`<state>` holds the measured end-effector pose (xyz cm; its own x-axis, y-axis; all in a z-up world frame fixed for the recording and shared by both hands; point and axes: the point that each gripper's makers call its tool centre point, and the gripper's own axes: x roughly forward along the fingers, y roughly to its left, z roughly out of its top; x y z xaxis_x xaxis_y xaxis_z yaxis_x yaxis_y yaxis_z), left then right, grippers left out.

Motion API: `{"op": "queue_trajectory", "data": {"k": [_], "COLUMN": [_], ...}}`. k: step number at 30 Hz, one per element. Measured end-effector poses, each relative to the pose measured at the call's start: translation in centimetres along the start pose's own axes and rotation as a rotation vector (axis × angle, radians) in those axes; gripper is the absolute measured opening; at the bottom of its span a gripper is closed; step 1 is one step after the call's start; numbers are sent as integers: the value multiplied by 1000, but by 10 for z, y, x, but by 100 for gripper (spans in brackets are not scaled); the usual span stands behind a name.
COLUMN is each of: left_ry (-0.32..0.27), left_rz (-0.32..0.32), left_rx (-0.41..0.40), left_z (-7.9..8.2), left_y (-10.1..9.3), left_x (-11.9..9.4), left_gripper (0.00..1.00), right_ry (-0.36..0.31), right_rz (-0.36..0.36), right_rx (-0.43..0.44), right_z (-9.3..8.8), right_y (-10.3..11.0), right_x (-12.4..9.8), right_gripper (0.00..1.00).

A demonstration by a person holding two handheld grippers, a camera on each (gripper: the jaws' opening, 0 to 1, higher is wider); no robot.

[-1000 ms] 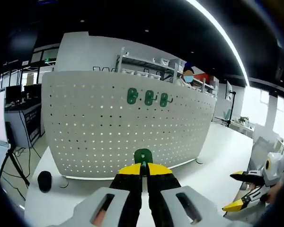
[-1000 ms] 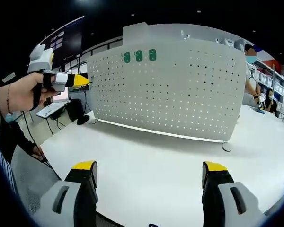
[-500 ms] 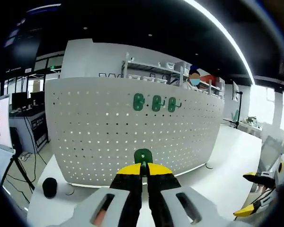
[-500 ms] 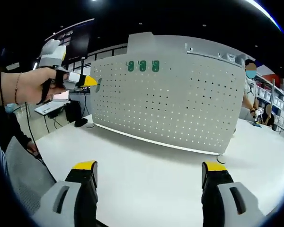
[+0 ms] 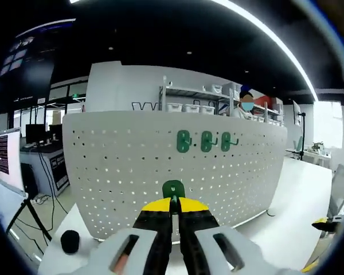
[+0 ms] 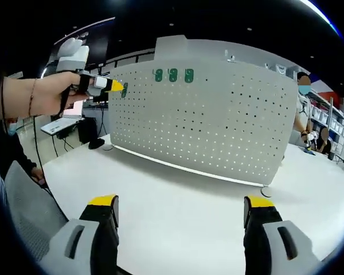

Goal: Insert the hook assembly into the mounting plate slot until the hook locks in place.

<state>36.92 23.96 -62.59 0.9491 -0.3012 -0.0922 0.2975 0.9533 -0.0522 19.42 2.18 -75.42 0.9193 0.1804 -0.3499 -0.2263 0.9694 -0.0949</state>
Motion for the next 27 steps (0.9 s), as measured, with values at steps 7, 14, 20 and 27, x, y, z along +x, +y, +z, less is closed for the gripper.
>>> {"op": "queue_trajectory", "data": {"k": [7,14,20,27], "left_ry": [-36,-79,-107,-127], "left_rz": [8,32,45,65], "left_rx": [26,38,58,80], "left_z": [12,25,35,41], "left_y": [-1,4,7,9], "left_x": [7,16,27,39], "left_gripper": [1,1,1,1], "right_ry": [8,11,19,26], "right_rz": [0,5,6,10], "right_rx": [8,8,10,13], "right_z": [-2,-2,-4,-5], "right_y": [0,0,1,1], "right_x": [1,1,2,3], "right_gripper": [85,85,85,85]}}
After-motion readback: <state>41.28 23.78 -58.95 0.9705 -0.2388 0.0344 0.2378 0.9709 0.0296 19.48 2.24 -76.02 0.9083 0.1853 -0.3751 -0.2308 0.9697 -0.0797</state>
